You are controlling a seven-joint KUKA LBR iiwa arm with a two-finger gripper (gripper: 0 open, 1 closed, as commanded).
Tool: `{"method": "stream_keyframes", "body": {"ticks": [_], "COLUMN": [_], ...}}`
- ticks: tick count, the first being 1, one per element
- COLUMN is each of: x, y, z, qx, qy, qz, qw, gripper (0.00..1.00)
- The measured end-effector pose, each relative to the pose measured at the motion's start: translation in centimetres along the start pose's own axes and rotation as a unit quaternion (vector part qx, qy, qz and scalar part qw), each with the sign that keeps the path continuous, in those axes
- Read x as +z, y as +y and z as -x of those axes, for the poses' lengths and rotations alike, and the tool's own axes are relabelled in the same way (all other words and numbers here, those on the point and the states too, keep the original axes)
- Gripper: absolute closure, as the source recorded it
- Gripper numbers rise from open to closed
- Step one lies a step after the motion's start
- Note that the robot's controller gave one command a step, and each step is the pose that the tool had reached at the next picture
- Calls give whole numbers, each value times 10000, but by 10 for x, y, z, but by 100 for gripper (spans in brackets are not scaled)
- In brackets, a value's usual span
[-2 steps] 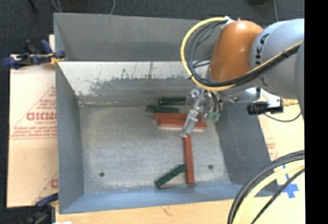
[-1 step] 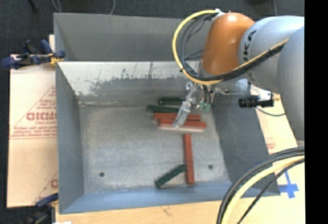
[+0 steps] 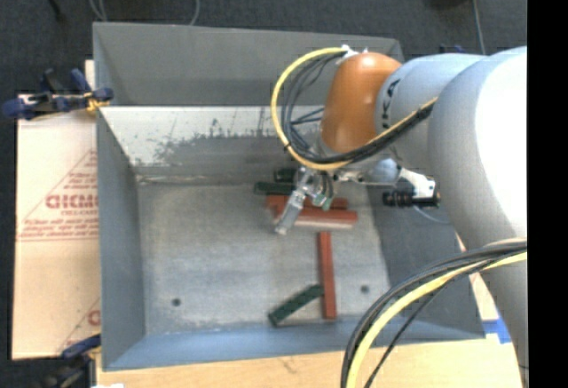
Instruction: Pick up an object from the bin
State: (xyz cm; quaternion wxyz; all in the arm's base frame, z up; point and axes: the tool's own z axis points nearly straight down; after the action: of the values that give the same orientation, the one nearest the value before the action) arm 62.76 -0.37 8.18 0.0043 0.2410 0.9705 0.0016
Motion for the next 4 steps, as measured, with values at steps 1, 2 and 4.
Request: {"method": "stream_keyframes", "body": {"ticks": [1, 2, 4], "x": [7, 8, 0], "y": [2, 1, 0], "z": [-18, -18, -18], "qx": [1483, 1483, 1470], "qy": [-25, -22, 8], "qz": [6, 0, -24], "qw": [9889, 9889, 9891], "gripper": [100, 100, 100]}}
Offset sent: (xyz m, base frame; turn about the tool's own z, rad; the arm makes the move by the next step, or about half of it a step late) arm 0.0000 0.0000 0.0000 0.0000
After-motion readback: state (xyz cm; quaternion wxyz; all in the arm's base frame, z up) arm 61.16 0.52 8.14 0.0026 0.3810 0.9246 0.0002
